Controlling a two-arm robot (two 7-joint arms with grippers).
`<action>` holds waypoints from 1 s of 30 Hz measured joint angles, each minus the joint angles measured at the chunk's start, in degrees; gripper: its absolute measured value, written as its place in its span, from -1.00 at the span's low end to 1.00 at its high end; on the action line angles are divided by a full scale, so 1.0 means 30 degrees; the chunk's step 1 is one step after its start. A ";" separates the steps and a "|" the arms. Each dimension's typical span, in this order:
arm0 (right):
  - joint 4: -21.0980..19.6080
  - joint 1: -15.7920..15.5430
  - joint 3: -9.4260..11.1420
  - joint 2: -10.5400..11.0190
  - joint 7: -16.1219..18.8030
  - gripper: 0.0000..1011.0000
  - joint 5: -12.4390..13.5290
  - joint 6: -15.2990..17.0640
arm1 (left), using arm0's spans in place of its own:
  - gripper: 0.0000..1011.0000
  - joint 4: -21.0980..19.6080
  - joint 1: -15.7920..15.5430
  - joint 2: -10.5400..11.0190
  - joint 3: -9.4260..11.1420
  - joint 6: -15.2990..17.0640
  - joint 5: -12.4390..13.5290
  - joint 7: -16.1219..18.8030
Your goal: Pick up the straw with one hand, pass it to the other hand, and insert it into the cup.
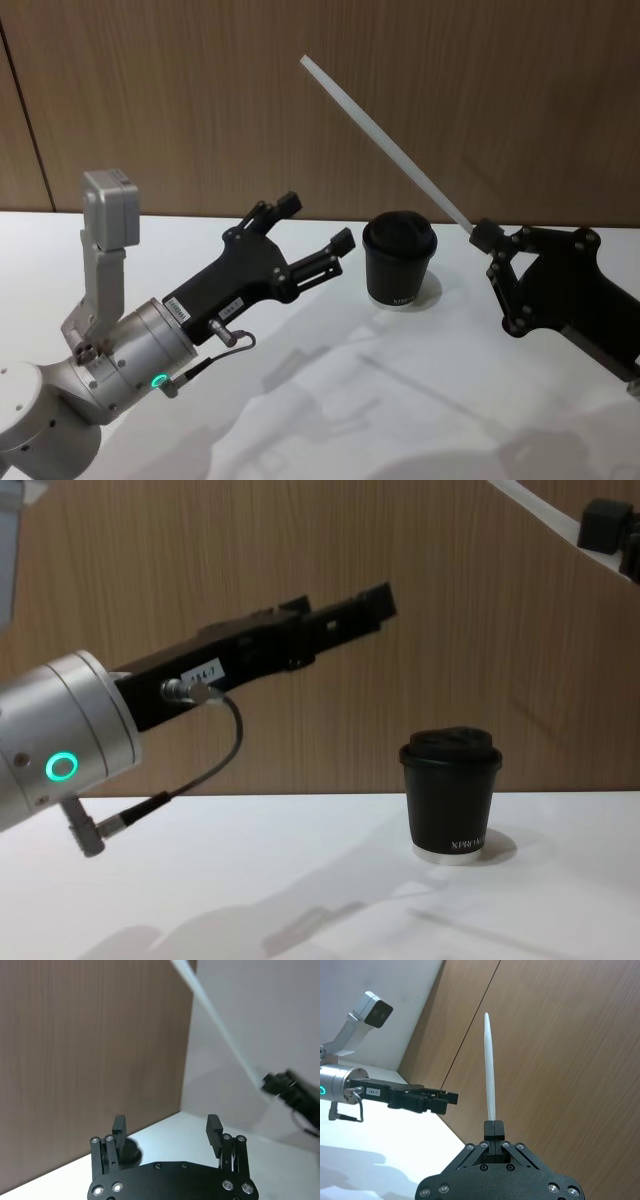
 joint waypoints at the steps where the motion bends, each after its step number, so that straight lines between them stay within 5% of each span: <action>1: 0.0000 0.0000 0.0000 0.0001 -0.0001 -1.00 0.0000 0.0000 | 0.98 0.0046 -0.0022 -0.0048 -0.0009 -0.0076 -0.0258 -0.0269; 16: 0.0001 -0.0002 0.0001 0.0001 -0.0004 -1.00 -0.0002 0.0002 | 0.98 0.1092 -0.0463 -0.0928 -0.0042 -0.1205 -0.3169 -0.3357; 30: 0.0000 -0.0002 0.0001 0.0001 -0.0004 -1.00 -0.0002 0.0002 | 0.98 0.1767 -0.0443 -0.1141 0.0040 -0.1662 -0.4424 -0.4508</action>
